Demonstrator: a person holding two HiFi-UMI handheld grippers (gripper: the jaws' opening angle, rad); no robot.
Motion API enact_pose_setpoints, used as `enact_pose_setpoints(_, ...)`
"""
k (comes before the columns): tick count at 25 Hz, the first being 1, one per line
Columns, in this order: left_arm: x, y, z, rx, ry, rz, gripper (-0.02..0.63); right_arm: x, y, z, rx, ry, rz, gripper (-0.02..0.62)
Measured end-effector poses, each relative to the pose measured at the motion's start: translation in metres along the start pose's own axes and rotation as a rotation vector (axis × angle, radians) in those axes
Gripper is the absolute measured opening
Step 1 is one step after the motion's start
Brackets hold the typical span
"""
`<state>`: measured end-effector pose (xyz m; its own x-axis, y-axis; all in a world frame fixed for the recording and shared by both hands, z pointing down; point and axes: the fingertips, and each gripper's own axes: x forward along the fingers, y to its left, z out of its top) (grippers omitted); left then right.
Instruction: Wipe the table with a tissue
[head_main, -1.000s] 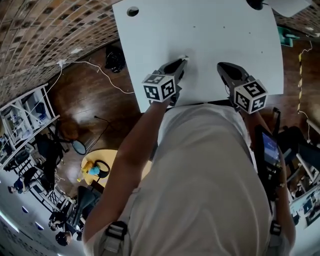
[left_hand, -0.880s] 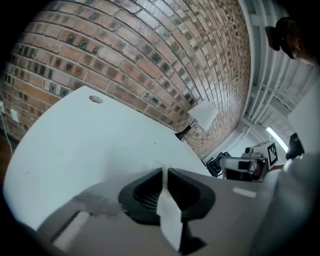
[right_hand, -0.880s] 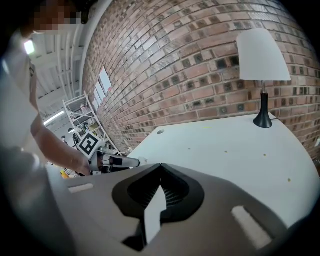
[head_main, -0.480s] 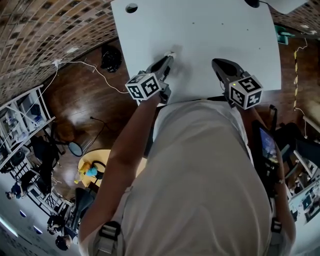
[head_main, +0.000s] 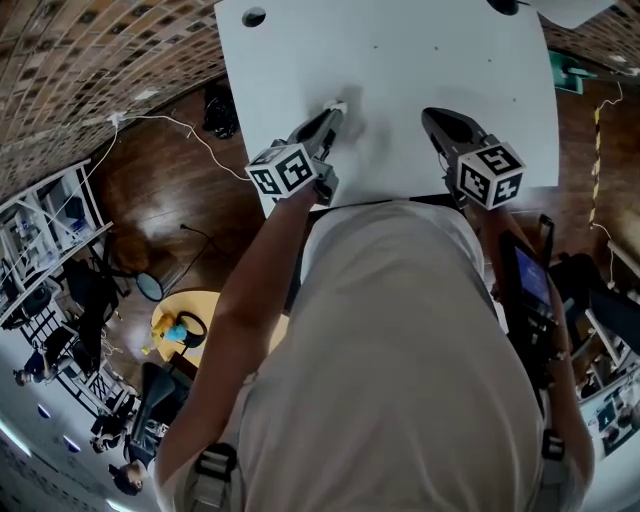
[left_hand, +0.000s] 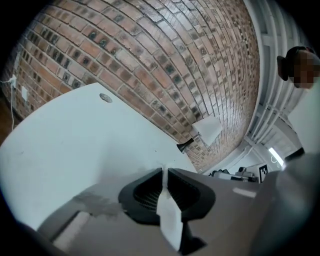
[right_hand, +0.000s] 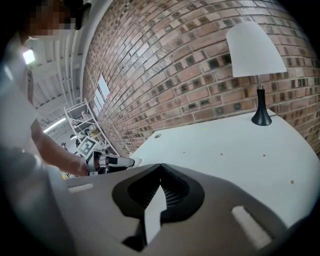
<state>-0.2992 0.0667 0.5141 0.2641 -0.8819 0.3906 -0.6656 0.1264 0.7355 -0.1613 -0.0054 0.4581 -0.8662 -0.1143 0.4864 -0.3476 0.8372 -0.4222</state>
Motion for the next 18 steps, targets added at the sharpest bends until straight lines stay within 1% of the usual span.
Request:
enact_pose_setpoints(5, 0.021, -0.006, -0.004, 0.018, 0.007, 0.068, 0.041, -0.008, -0.017, 0.000, 0.005, 0.017, 0.028, 0.008)
enact_pose_setpoints(10, 0.055, -0.017, 0.010, 0.096, 0.025, 0.138, 0.041, -0.021, -0.046, 0.016, 0.002, -0.008, 0.038, 0.008)
enact_pose_setpoints(15, 0.087, -0.006, 0.035, 0.117, 0.025, 0.212, 0.041, -0.035, -0.069, 0.021, 0.046, -0.031, 0.027, 0.008)
enact_pose_setpoints(18, 0.109, 0.002, 0.044, 0.161, 0.049, 0.248, 0.041, -0.042, -0.082, 0.015, 0.068, -0.029, 0.017, 0.008)
